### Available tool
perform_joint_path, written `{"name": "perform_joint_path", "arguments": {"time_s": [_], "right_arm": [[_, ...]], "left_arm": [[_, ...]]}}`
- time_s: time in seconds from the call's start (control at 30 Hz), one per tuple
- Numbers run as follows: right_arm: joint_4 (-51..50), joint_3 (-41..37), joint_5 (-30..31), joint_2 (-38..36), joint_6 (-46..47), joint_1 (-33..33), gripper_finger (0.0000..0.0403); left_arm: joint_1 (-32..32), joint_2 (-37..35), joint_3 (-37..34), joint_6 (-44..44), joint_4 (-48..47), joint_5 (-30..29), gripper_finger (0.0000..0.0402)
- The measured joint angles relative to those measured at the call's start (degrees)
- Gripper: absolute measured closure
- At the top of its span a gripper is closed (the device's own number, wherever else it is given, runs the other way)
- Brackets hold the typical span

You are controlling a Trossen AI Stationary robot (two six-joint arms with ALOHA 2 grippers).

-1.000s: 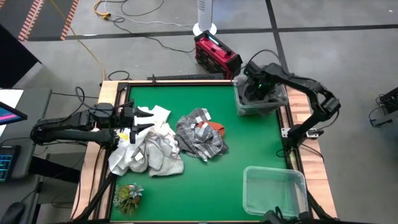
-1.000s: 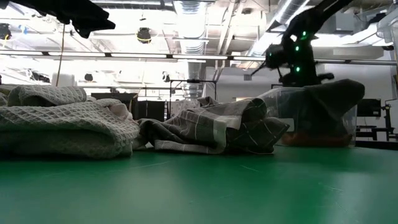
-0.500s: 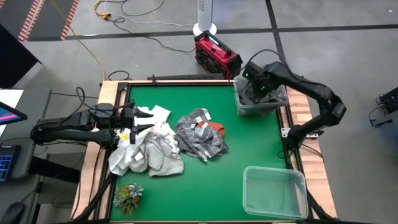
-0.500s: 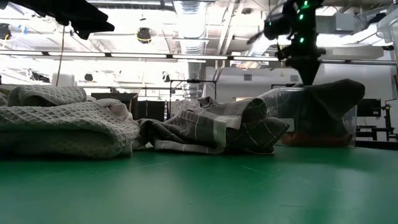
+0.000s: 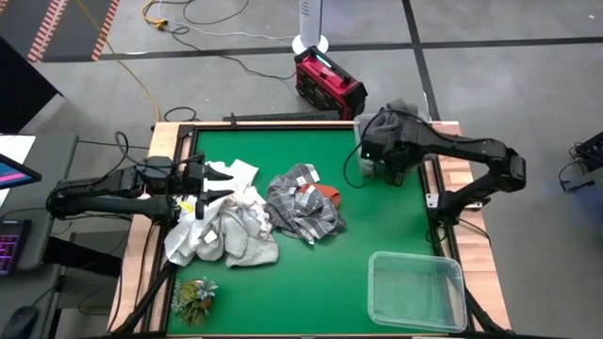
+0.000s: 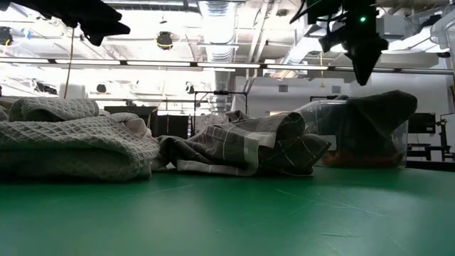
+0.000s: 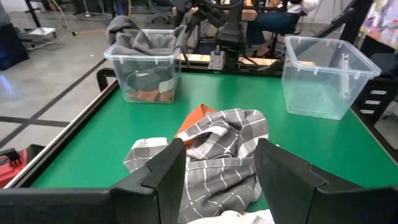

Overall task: Sort towels by color in basket
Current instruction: Put the gray towel into the top transparent bin

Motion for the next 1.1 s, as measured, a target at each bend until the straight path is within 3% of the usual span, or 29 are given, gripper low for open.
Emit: {"name": "perform_joint_path", "arguments": {"time_s": [0.37, 0.53, 0.73, 1.1], "right_arm": [[0.16, -10.68, 1.34, 0.11, -5.38, -0.62, 0.0247], [0.08, -14.25, 4.22, 0.11, -6.29, -1.77, 0.029], [0.06, -13.29, 5.29, 0.11, -5.35, -1.79, 0.0388], [0.56, -3.12, 9.32, 0.11, 1.96, -1.81, 0.0391]], "left_arm": [[0.0, -0.01, 0.0, 0.42, -0.2, 0.03, 0.0221], [0.0, 0.0, 0.0, 0.47, 0.46, 0.02, 0.0221], [0.0, -0.02, 0.0, 0.49, 1.13, -0.02, 0.0221], [0.0, -0.01, 0.0, 0.52, 1.09, -0.09, 0.0221]]}}
